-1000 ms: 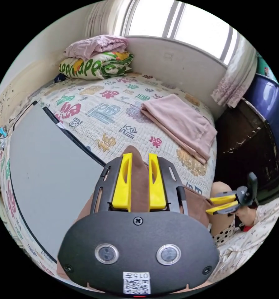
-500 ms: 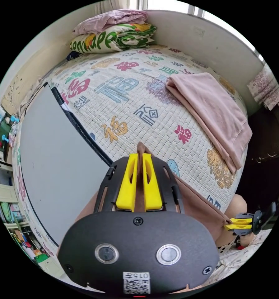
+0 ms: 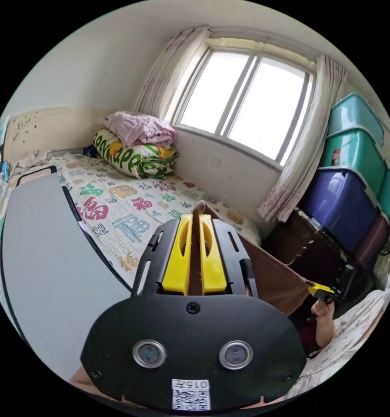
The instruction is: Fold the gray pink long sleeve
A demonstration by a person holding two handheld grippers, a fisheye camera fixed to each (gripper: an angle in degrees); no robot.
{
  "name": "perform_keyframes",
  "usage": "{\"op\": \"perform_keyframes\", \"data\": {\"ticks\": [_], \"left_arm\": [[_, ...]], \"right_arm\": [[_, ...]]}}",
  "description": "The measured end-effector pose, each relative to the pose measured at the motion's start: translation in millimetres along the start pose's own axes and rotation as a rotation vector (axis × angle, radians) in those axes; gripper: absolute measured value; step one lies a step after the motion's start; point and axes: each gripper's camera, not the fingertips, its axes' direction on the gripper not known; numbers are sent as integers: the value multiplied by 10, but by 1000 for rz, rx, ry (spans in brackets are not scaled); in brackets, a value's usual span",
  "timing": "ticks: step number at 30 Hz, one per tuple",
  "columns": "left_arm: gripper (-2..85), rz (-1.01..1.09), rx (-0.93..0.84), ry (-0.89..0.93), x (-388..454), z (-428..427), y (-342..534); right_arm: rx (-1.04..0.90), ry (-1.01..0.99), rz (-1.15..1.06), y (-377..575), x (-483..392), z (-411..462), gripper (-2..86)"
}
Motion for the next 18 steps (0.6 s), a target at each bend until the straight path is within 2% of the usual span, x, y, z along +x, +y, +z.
{"op": "perform_keyframes", "data": {"ticks": [2,4,6,8,13,15,18], "left_arm": [[5,-54,67,46,-269,-558,353],[5,-75,96,12,-472,-1007,708],[6,-67,105,-94,-617,-1462,1127],[7,-48,75,-284,-760,-1979,1750],[7,-244,-113,-481,-1441,-2396,3046],[8,-321,-134,-465,-1640,-2452,3414],[11,-342,-66,-380,-1740,-2574,3753]], "right_arm": [[-22,-114,-124,101,-346,-55,7],[-77,-232,-224,259,-652,68,7],[-149,-362,-312,484,-952,307,8],[-277,-478,-407,897,-1343,769,8],[-605,-495,-530,1947,-2035,1731,9],[-672,-448,-571,2215,-2209,1894,9],[-714,-362,-619,2422,-2339,2017,10]]}}
